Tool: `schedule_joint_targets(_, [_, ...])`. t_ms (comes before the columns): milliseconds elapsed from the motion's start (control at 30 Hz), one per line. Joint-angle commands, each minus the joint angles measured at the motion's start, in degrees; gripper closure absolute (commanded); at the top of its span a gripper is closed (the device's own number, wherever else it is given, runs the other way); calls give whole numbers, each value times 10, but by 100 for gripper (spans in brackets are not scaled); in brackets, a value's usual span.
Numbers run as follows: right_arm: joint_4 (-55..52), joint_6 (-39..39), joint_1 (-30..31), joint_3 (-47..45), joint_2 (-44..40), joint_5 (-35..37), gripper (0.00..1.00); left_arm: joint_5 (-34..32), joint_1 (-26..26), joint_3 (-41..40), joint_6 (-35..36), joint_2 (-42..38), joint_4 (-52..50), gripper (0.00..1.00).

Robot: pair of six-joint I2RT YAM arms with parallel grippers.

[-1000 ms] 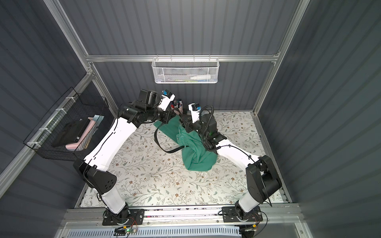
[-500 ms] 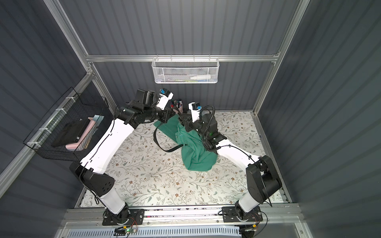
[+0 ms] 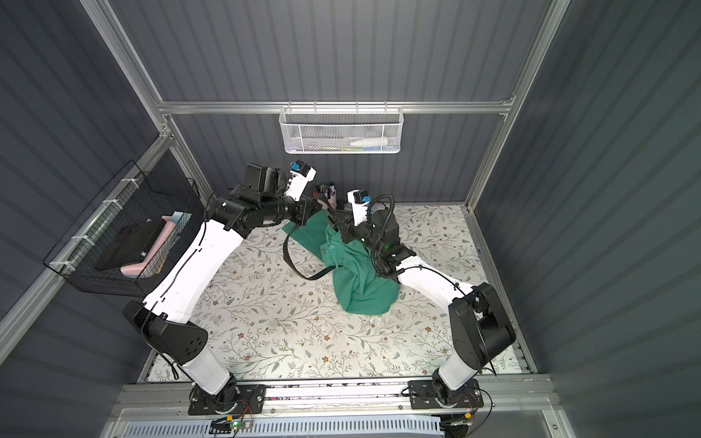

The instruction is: Remove the belt from the trousers

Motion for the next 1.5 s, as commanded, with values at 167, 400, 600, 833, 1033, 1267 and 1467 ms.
schedule_joint_targets(167, [-197,11,-32,-44,61,83,83,82,-3,45,-13,-123,161,100])
schedule_joint_targets(400, [-198,13,-34,-44,68,74,92,84,-3,47,-15,-127,164,100])
schedule_joint_targets(600, [-197,12,-35,-44,70,73,100,82,-3,48,-15,-130,167,100])
schedule_joint_targets(833, [-198,15,-36,-46,71,78,84,84,-3,46,-16,-136,176,100])
schedule_joint_targets(1033, [-197,18,-38,-49,72,77,83,83,-3,43,-18,-143,180,100])
schedule_joint_targets(1267, [-196,20,-39,-53,74,74,92,81,-3,42,-18,-152,183,100])
schedule_joint_targets(1467, [-192,21,-41,-58,70,67,100,80,-3,40,-17,-157,184,100])
